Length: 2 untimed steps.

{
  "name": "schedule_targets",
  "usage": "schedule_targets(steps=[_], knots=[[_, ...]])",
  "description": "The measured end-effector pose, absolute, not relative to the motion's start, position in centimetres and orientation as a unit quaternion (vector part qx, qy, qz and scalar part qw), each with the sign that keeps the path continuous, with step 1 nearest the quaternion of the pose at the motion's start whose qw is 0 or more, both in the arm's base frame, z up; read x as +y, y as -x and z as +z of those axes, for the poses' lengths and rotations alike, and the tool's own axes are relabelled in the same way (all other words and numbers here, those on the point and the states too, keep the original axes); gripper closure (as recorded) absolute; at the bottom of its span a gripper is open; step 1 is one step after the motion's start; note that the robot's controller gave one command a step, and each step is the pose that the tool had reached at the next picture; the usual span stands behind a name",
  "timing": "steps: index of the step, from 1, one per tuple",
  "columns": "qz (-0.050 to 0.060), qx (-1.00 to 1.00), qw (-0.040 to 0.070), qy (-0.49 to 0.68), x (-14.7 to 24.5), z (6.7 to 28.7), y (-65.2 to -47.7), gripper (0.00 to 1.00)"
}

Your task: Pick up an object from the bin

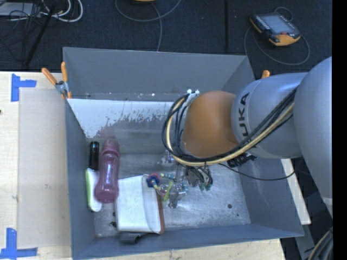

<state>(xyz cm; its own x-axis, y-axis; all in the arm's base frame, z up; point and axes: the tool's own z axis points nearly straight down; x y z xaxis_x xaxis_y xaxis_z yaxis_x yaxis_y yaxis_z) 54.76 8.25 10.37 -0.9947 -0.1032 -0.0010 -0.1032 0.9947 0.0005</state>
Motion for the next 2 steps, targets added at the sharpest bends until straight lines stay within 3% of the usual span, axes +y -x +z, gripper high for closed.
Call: schedule_targets(steps=[1, 2], knots=[[0.000, 0.997, -0.002, 0.076, 6.4, 10.0, -54.3, 0.00], [0.000, 0.996, 0.002, 0.087, 4.9, 12.7, -55.1, 0.00]])
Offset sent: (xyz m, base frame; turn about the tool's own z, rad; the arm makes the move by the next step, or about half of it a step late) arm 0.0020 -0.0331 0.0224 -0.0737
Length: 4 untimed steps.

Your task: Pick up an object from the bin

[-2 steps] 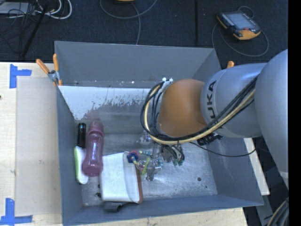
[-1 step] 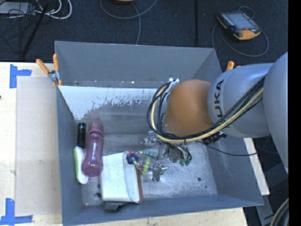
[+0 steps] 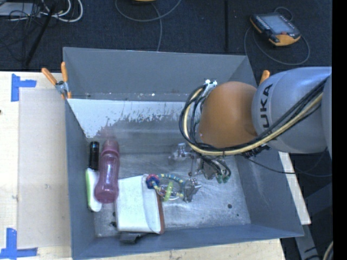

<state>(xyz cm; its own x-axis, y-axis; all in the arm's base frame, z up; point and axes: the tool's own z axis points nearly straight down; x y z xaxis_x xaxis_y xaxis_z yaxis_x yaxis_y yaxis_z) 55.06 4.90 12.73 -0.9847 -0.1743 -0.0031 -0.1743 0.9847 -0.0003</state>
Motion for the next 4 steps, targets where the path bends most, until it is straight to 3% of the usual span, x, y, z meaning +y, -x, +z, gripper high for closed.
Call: schedule_targets(steps=[1, 2, 4], knots=[[0.000, 0.995, 0.001, 0.103, 4.84, 7.50, -54.77, 0.00], [-0.002, 0.990, 0.008, 0.143, 4.91, 6.85, -54.92, 1.00], [-0.002, 0.989, 0.006, 0.150, 4.92, 7.66, -54.84, 1.00]])
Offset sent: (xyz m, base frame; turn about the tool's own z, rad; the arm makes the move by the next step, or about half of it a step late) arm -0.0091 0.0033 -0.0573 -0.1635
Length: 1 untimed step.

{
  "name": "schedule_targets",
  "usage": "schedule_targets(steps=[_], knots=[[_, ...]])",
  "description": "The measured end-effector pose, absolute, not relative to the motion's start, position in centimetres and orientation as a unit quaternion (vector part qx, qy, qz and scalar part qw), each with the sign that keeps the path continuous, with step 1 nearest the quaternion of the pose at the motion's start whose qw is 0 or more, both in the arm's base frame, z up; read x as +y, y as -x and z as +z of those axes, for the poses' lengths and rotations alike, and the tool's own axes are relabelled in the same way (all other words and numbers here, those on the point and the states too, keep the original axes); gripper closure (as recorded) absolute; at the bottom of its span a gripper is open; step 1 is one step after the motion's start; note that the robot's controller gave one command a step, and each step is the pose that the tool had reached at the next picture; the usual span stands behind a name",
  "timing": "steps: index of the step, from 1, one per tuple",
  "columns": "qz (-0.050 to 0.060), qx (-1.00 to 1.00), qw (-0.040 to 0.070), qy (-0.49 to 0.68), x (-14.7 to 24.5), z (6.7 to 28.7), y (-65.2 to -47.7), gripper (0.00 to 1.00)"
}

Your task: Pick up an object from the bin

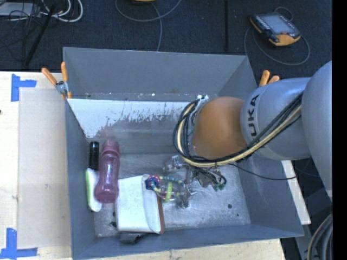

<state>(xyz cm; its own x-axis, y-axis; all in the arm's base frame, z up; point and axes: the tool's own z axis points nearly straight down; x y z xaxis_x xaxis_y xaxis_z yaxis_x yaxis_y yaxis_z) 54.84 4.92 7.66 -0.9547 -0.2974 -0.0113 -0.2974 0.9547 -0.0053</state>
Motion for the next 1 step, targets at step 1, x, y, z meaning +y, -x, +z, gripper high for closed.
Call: schedule_targets(steps=[1], knots=[[-0.001, 0.989, 0.001, 0.149, 4.98, 9.35, -54.71, 1.00]])
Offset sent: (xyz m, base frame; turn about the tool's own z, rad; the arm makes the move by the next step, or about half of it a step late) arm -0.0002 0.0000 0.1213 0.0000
